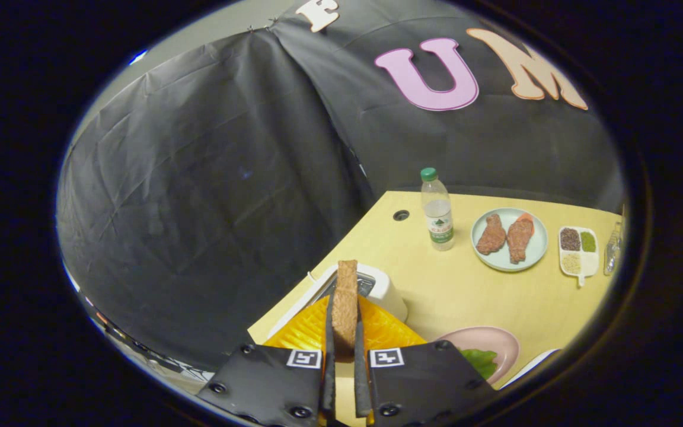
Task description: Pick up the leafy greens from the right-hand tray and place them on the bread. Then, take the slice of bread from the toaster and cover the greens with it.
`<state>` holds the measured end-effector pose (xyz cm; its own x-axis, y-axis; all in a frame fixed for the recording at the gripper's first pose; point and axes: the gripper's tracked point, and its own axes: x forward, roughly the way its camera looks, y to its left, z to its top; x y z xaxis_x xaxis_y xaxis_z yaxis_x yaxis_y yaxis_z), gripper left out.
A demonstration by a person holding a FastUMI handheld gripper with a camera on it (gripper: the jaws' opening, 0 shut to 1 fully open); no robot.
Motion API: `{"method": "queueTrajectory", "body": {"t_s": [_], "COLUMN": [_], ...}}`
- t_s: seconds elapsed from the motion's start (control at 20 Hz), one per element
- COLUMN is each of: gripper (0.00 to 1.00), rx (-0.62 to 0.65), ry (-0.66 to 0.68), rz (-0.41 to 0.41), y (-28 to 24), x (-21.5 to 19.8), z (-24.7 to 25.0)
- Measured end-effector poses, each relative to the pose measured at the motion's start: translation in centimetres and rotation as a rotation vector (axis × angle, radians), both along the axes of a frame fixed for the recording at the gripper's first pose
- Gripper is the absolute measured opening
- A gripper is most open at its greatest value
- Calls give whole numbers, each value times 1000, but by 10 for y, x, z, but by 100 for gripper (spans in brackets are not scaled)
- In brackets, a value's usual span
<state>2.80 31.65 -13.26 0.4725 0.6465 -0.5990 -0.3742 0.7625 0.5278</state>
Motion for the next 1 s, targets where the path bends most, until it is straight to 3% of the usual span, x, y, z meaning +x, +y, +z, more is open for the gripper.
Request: {"method": "queueTrajectory", "body": {"t_s": [0.35,1.0], "gripper": [16,16], "rx": [-5,50], "ry": [50,174], "rz": [-114,-279], "y": [-56,-105], "x": [-10,-40], "z": [-29,-122]}}
